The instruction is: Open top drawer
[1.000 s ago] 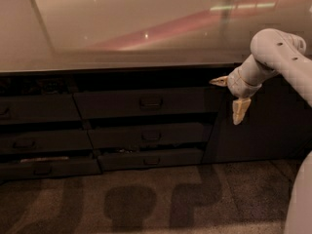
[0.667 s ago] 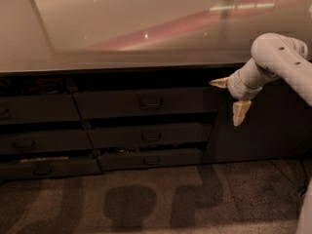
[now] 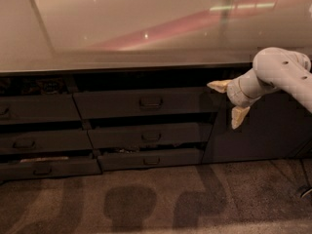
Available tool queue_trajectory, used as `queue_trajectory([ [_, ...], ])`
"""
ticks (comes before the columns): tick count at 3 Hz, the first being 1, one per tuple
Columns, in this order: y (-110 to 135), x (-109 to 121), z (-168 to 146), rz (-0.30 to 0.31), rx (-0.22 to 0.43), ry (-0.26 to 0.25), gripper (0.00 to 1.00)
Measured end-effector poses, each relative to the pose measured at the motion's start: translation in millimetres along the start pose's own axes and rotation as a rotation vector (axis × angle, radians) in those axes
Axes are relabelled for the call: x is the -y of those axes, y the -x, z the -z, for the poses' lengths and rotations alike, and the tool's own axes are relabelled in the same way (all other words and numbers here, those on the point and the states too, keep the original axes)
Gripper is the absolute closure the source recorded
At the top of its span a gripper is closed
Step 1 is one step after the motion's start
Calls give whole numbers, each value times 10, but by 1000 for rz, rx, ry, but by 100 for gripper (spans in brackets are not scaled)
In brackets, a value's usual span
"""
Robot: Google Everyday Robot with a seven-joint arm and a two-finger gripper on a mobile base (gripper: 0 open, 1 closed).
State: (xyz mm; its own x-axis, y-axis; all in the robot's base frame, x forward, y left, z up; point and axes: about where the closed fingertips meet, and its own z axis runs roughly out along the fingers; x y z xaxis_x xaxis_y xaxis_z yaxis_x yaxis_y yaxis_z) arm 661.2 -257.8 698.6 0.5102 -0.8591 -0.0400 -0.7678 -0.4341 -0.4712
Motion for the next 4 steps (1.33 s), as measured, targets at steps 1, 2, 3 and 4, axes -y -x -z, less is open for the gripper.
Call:
queue_trajectory([
  [1, 0, 1, 0, 0, 0, 0, 0],
  [2, 75, 111, -103, 34, -14, 24, 0],
  [3, 196, 272, -202, 69, -51, 33, 0],
  [4, 335, 447, -290, -1, -71, -35, 0],
])
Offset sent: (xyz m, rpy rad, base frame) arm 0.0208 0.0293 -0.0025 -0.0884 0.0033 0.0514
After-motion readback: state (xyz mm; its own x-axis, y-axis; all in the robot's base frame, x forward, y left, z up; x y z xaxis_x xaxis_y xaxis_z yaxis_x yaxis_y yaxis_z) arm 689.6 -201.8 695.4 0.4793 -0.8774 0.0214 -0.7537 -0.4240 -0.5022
